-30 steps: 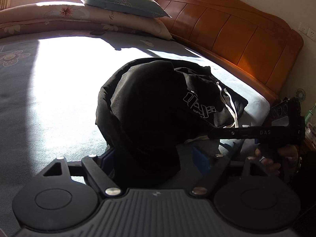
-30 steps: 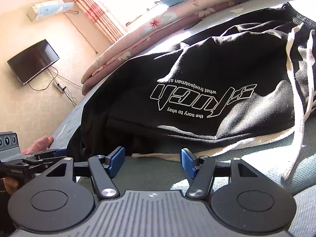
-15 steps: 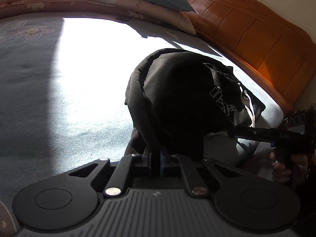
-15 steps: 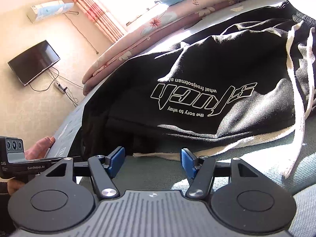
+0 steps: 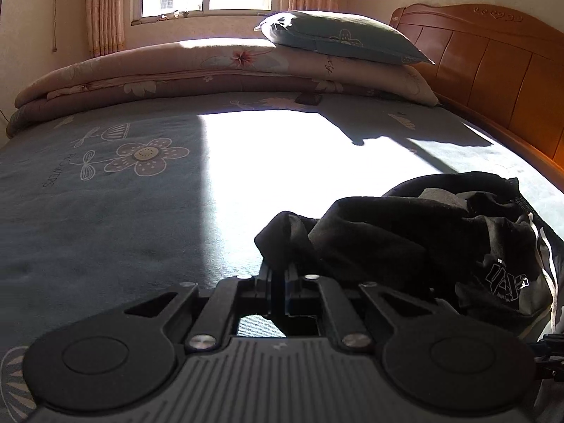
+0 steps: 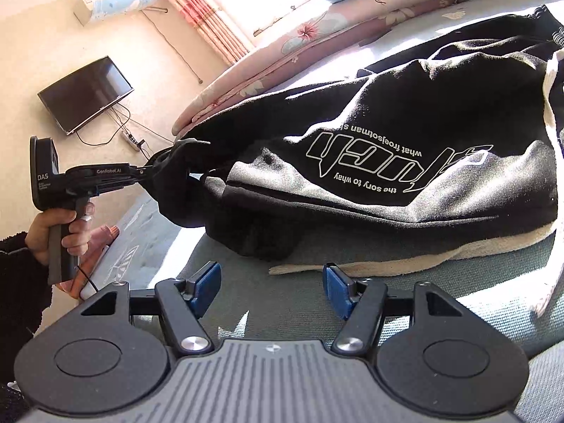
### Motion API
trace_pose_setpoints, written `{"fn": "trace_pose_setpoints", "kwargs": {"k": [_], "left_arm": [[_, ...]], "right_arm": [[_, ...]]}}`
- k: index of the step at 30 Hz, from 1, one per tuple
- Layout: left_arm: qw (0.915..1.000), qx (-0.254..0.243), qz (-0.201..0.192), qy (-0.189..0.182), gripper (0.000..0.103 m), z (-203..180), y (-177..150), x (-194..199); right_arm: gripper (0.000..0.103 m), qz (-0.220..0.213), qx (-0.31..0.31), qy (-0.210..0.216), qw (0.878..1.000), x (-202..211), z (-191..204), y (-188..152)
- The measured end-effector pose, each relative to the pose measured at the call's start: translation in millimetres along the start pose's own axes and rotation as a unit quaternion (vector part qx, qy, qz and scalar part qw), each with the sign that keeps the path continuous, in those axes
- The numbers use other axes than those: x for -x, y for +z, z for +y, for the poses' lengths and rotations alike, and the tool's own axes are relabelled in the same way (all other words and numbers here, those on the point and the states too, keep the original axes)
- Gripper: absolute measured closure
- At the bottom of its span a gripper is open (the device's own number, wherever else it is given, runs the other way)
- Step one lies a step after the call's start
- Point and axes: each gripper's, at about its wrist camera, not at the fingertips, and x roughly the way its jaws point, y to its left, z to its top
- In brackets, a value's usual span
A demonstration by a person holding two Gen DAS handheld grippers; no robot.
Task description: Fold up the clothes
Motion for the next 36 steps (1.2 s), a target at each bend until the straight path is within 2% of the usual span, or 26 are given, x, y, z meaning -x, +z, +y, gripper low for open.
{"fn": "trace_pose_setpoints", "kwargs": {"k": [7, 13, 24, 29, 33, 34, 35, 36], "left_arm": [[0.9968, -0.018, -0.035, 0.070, 0.099, 9, 60, -23], [0.9928, 0.000, -0.032, 0.116, 0.099, 27, 101, -61], [0.9884, 0.013, -0.028, 0.149, 0.099, 41, 169, -131], [0.9854, 0.008, -0.046, 0.164, 0.099, 35, 210, -161], [0.9820, -0.012, -0.054, 0.180, 0.099, 26, 229, -186], [0.9811, -0.014, -0.052, 0.186, 0.095, 24, 230, -192], [0.9799, -0.015, -0.049, 0.193, 0.087, 22, 230, -199], [0.9798, -0.017, -0.045, 0.194, 0.087, 21, 229, -206]], "right_arm": [[0.034, 0.000, -0.006, 0.008, 1.000, 1, 0, -1], [0.034, 0.008, 0.008, 0.012, 1.000, -3, 4, 0], [0.033, 0.009, -0.011, 0.020, 1.000, -7, -5, 7], [0.033, 0.013, -0.019, 0.017, 1.000, -10, -8, 9], [0.033, 0.011, -0.033, 0.023, 0.999, -11, -14, 10], [0.033, 0.011, -0.036, 0.025, 0.999, -11, -15, 10], [0.033, 0.011, -0.038, 0.026, 0.999, -11, -16, 10], [0.033, 0.011, -0.040, 0.027, 0.999, -12, -16, 10]]}}
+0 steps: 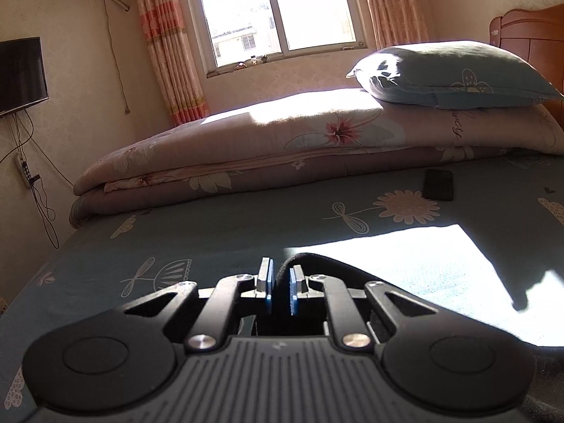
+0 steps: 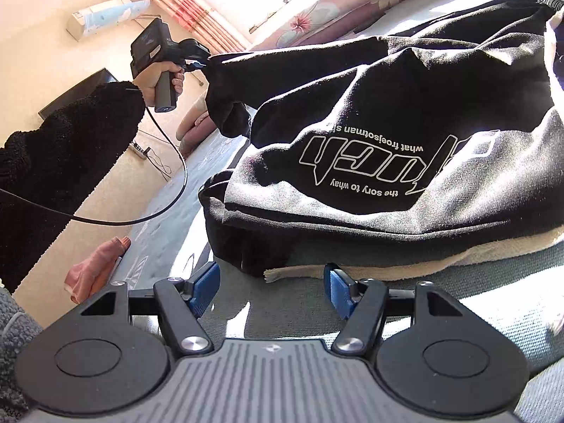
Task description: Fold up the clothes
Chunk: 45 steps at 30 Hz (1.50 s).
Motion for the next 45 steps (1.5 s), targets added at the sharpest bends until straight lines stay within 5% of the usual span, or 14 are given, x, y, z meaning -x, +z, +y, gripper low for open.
{"fn": "trace_pose_setpoints", "kwargs": {"k": [6, 13, 16, 19, 24, 29, 32, 39, 42, 43, 45], "left_arm": [[0.9988, -0.029, 0.029, 0.028, 0.084, -11, -17, -24], [0.9944, -0.010, 0.003, 0.105, 0.057, 12, -11, -15], [0.9977, 0.017, -0.010, 0.065, 0.054, 29, -4, -4], [0.9978, -0.005, -0.009, 0.066, 0.050, 33, -8, 1], [0.9992, 0.022, 0.032, 0.007, 0.050, 44, -38, -4], [0.9889, 0.092, 0.074, -0.091, 0.047, 59, -87, -11], [0.9793, 0.123, 0.087, -0.135, 0.037, 61, -119, -16], [0.9769, 0.110, 0.086, -0.162, 0.037, 36, -147, -32], [0.9793, 0.101, 0.088, -0.152, 0.048, 24, -144, -40], [0.9830, 0.074, 0.099, -0.136, 0.075, 15, -143, -44], [0.9897, 0.015, 0.098, -0.104, 0.088, 1, -141, -44]], "right_arm": [[0.032, 0.000, -0.004, 0.005, 1.000, 0, -1, -2], [0.032, -0.001, -0.007, 0.006, 1.000, -1, -1, -3], [0.032, -0.001, -0.008, 0.007, 1.000, -1, -1, -3], [0.032, -0.001, -0.008, 0.007, 1.000, -1, -1, -4], [0.032, -0.001, -0.008, 0.007, 1.000, -2, 0, -4], [0.031, -0.001, -0.008, 0.007, 1.000, -3, 0, -4], [0.031, -0.001, -0.010, 0.009, 1.000, -3, -1, -3], [0.031, -0.001, -0.012, 0.011, 1.000, -5, -2, -2], [0.031, -0.002, -0.013, 0.012, 1.000, -6, -3, -2], [0.031, -0.002, -0.013, 0.012, 1.000, -6, -3, -2], [0.031, -0.002, -0.013, 0.012, 1.000, -4, -3, -2]]}}
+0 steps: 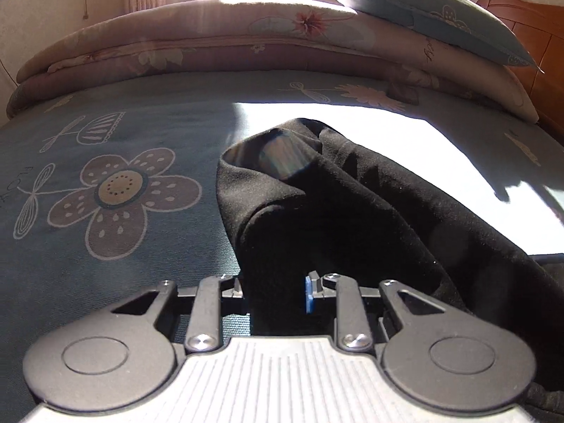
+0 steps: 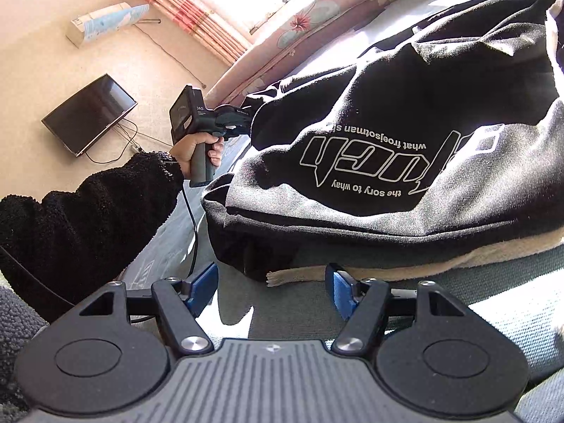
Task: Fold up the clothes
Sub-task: 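Smooth the black garment's edge with the left gripper along the bed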
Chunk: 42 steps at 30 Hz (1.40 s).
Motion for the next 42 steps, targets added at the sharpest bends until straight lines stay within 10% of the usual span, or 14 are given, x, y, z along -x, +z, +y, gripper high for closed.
{"fn": "trace_pose_setpoints", "kwargs": {"k": [8, 17, 28, 33, 36, 40, 42], "left_arm": [[0.9690, -0.155, -0.057, 0.184, 0.093, 4, 26, 6], [0.8832, -0.283, -0.122, 0.354, 0.089, 40, 53, 3], [0.9103, -0.237, 0.018, 0.339, 0.075, 80, 10, -26], [0.9082, -0.227, 0.068, 0.345, 0.058, 94, 5, -21], [0.8919, -0.265, 0.079, 0.358, 0.056, 93, 6, -18], [0.8307, -0.391, 0.069, 0.391, 0.052, 75, -5, -30], [0.8418, -0.396, 0.101, 0.352, 0.051, 74, -7, -34]], "right_arm": [[0.031, 0.000, -0.002, 0.002, 1.000, -1, -1, 1], [0.032, -0.002, -0.007, 0.002, 1.000, -2, -2, 2], [0.032, -0.003, -0.008, 0.001, 1.000, -3, -2, 3], [0.032, -0.004, -0.004, -0.001, 1.000, -3, -1, 3], [0.032, -0.004, -0.001, -0.002, 1.000, -3, 0, 2], [0.032, -0.005, -0.001, -0.003, 1.000, -3, -1, 2], [0.032, -0.005, -0.002, -0.003, 1.000, -3, -1, 2]]}}
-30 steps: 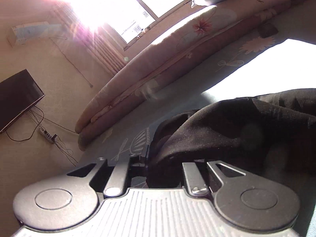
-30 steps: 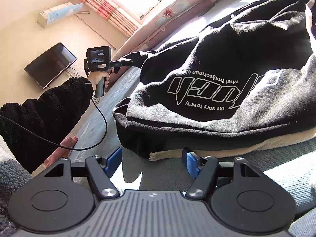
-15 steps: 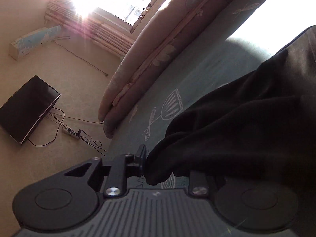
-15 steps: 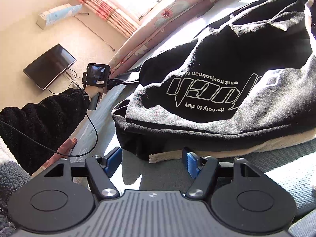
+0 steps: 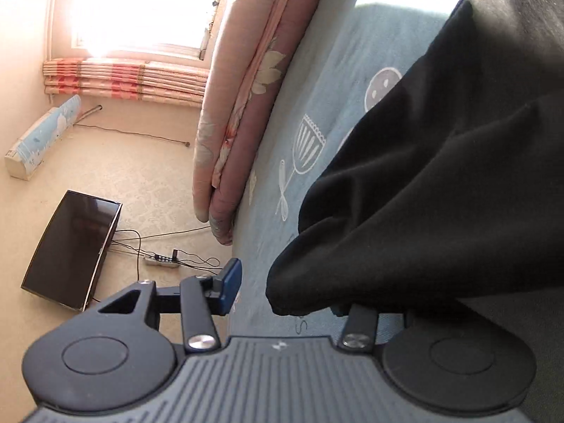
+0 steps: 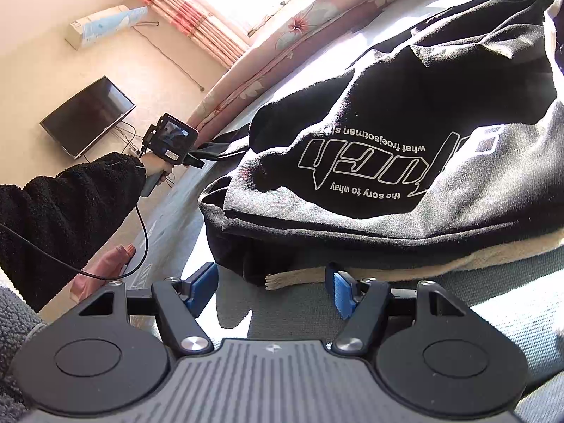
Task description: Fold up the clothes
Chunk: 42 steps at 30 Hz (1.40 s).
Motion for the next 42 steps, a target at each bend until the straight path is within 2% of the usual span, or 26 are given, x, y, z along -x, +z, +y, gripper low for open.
{"fn": "trace_pose_setpoints", "kwargs": {"k": [3, 6, 13, 17, 19, 23, 29, 32, 34, 36, 39, 42], "left_arm": [[0.9987, 0.014, 0.010, -0.048, 0.051, 0, -9, -5], [0.9942, 0.049, 0.025, -0.093, 0.051, 6, -25, -8], [0.9859, 0.105, 0.083, -0.100, 0.051, 31, -60, -9], [0.9750, 0.173, 0.074, -0.118, 0.051, 52, -75, 13], [0.9600, 0.224, 0.057, -0.158, 0.051, 62, -78, 34], [0.9222, 0.292, 0.022, -0.252, 0.051, 71, -82, 82], [0.8788, 0.304, -0.046, -0.365, 0.048, 55, -84, 175], [0.8442, 0.311, -0.077, -0.430, 0.040, 42, -87, 219], [0.8290, 0.310, -0.096, -0.456, 0.040, 31, -89, 246], [0.8194, 0.304, -0.112, -0.473, 0.040, 20, -91, 270], [0.8110, 0.303, -0.124, -0.485, 0.040, 9, -92, 295], [0.8036, 0.312, -0.132, -0.489, 0.037, 6, -92, 310]], "right_arm": [[0.032, 0.000, 0.000, 0.000, 1.000, 0, 0, 0], [0.032, 0.000, -0.001, 0.000, 1.000, 0, 0, 1], [0.031, 0.000, 0.000, -0.001, 1.000, 0, 1, 0], [0.031, 0.000, 0.001, -0.001, 1.000, -1, 1, 0], [0.030, 0.000, 0.002, -0.002, 1.000, -1, 1, 0], [0.030, -0.002, 0.005, -0.004, 1.000, -1, 3, -1], [0.030, -0.004, 0.017, -0.013, 1.000, 0, 7, -3], [0.030, -0.004, 0.027, -0.020, 0.999, 2, 10, -6], [0.030, -0.007, 0.032, -0.030, 0.999, 5, 13, -5], [0.030, -0.012, 0.038, -0.045, 0.998, 10, 18, -3], [0.031, -0.022, 0.064, -0.054, 0.996, 25, 33, 11], [0.031, -0.054, 0.168, -0.073, 0.982, 55, 68, 62]]}}
